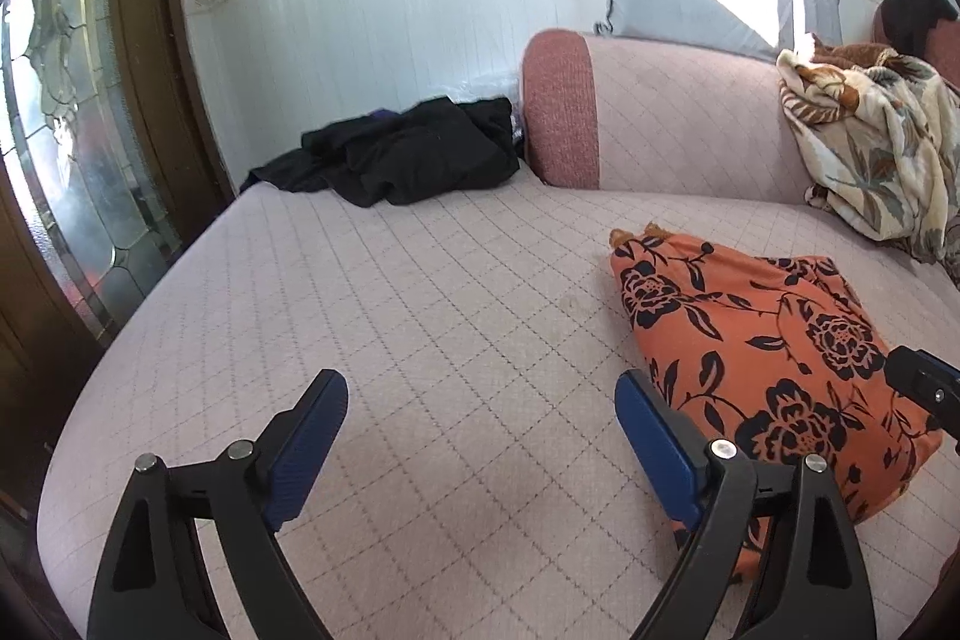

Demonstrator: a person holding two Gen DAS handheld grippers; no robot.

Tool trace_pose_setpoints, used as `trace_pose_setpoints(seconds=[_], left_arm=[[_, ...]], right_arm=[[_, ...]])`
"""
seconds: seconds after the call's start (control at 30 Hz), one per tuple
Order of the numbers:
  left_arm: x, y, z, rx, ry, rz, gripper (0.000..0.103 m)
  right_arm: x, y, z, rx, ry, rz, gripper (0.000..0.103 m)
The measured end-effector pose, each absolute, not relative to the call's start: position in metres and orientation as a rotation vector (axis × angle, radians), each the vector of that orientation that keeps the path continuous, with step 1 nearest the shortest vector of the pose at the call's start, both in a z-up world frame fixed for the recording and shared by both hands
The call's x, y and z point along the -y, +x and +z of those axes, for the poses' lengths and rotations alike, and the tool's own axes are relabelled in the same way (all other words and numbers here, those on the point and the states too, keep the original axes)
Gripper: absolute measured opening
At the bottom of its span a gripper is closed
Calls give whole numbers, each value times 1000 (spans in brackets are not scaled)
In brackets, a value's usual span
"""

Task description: Fold small clothes

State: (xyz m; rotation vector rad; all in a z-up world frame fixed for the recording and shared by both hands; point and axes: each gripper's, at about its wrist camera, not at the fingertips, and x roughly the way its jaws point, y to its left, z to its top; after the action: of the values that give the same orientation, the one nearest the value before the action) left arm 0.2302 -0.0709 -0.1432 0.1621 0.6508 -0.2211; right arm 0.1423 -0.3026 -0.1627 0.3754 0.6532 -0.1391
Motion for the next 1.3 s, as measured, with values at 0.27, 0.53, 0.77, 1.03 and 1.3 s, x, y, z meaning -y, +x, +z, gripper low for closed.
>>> trace_pose_setpoints(seconds=[0.27, 0.53, 0.77, 1.03, 1.3], left_arm=[[74, 218, -157, -778, 39, -479, 97], [122, 265, -193, -963, -28, -652, 97], [144, 272, -221, -1114, -126, -792, 97], [152, 251, -210, -1050, -128, -757, 41], [109, 213, -158, -905, -81, -730, 35]], right_arm=[[411, 97, -186, -699, 704, -239, 84], [485, 136, -254, -768, 1067, -69, 84], [454, 170, -264, -830, 999, 16, 86], [391, 182, -245, -841, 781, -35, 43], [340, 160, -196, -734, 662, -17, 40]])
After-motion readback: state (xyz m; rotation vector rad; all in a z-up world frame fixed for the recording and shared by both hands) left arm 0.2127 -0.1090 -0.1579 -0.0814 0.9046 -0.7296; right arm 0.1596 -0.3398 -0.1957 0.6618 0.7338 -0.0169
